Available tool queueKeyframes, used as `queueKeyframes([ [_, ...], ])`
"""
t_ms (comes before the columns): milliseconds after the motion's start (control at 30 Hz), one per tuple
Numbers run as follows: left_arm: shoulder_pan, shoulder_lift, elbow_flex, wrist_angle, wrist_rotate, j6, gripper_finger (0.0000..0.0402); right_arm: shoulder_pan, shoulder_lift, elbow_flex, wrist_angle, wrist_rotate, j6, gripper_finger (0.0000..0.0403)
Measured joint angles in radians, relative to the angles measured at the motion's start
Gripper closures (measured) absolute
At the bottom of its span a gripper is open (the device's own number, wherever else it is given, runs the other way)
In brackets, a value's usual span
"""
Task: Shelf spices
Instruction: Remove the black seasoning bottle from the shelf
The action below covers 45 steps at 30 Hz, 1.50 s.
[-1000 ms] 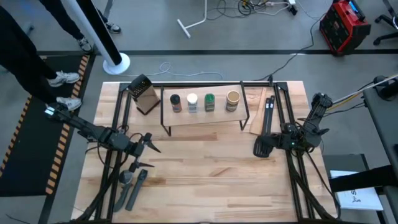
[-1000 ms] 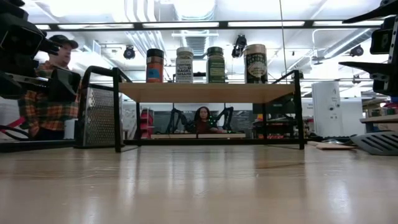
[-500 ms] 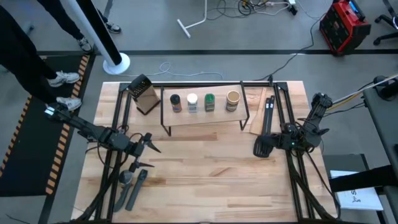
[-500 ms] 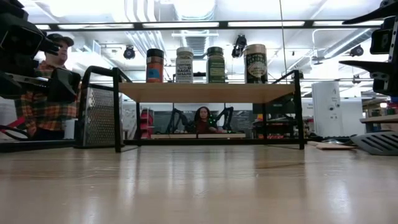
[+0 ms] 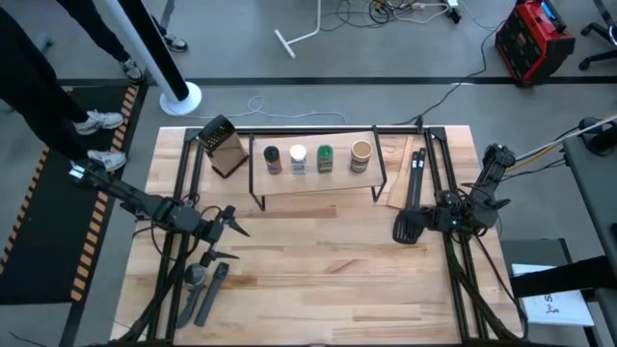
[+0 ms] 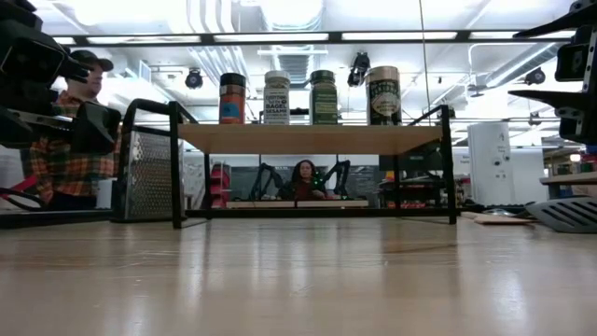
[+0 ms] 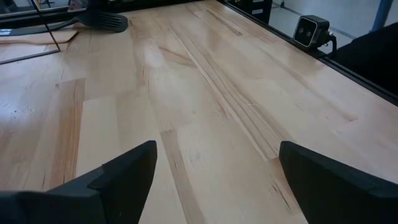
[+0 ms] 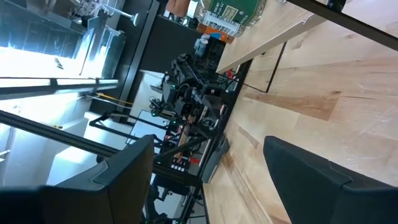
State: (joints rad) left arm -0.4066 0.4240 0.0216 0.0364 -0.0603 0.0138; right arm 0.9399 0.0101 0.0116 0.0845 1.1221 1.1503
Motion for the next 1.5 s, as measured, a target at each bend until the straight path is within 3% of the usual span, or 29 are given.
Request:
queueKeyframes([
  [533, 0.000, 0.000, 0.000, 0.000, 0.000, 0.000, 0.0074, 0.000, 0.000, 0.000, 0.000, 0.003, -0.001, 0.0098],
  [767, 0.000, 0.000, 0.000, 0.000, 0.000, 0.000, 0.0074, 0.000, 0.000, 0.000, 0.000, 0.002, -0.002, 0.0107],
  [1133, 0.000, 0.000, 0.000, 0.005, -0.095, -0.014, 0.0074, 0.000, 0.000, 0.000, 0.000, 0.002, -0.096, 0.0125],
  [1500, 0.000, 0.000, 0.000, 0.148, -0.110, -0.066, 0.0074, 0.000, 0.000, 0.000, 0.000, 0.002, -0.105, 0.0111],
])
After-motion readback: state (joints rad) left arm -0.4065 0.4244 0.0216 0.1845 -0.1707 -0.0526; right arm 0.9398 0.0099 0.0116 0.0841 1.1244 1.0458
